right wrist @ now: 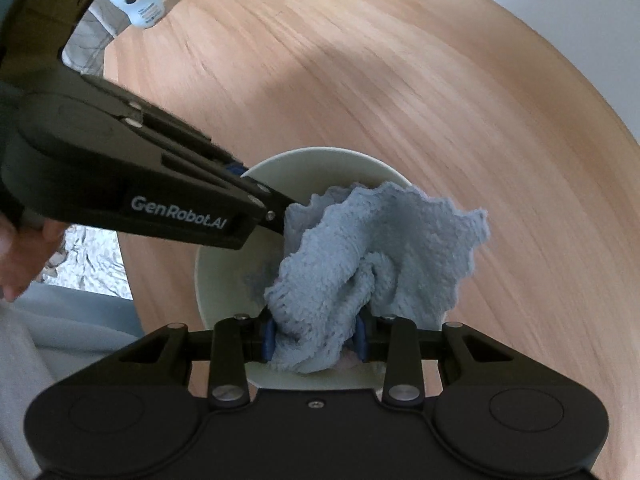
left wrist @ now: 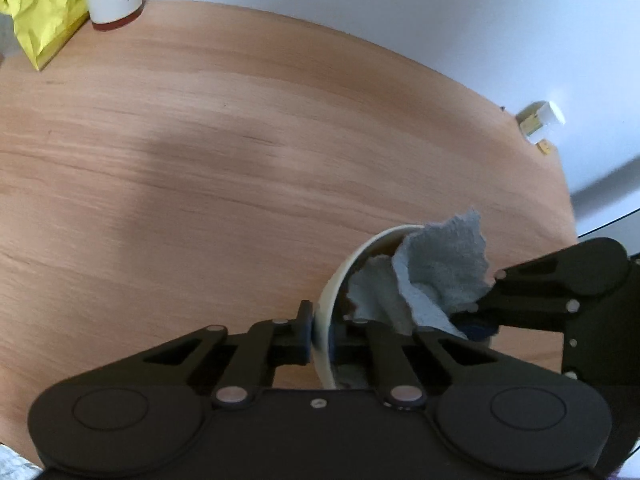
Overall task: Clean bowl
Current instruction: 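Wipe the cloth around the bowl interior with the right gripper while the left holds the bowl, then tilt the bowl with the left gripper while the right gripper scrubs inside with the cloth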
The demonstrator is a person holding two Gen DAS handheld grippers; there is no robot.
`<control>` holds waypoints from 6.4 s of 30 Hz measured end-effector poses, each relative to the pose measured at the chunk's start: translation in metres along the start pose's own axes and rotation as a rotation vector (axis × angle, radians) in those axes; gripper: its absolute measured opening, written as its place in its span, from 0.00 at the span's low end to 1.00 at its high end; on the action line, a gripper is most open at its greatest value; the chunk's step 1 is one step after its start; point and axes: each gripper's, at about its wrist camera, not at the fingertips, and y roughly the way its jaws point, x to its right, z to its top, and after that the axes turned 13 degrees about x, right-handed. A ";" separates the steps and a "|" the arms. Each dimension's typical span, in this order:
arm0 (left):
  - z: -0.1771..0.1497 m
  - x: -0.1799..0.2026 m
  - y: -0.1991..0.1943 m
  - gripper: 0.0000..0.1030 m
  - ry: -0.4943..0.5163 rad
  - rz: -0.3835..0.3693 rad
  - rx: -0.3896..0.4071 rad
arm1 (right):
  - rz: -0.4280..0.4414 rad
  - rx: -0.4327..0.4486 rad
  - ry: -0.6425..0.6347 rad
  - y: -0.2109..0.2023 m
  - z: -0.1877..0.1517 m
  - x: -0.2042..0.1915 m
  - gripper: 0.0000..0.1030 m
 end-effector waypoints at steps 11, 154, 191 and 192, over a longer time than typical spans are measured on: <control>0.006 0.003 -0.003 0.08 0.063 -0.008 0.007 | 0.003 0.066 -0.036 -0.043 0.004 -0.011 0.80; -0.011 0.080 -0.056 0.41 0.294 -0.027 0.065 | 0.032 0.126 0.307 0.001 -0.052 0.040 0.36; -0.025 0.088 -0.028 0.21 0.442 0.041 0.076 | 0.114 0.104 0.445 0.022 -0.032 0.082 0.34; -0.026 0.088 -0.029 0.20 0.445 0.044 0.078 | 0.116 0.104 0.423 0.022 -0.032 0.081 0.33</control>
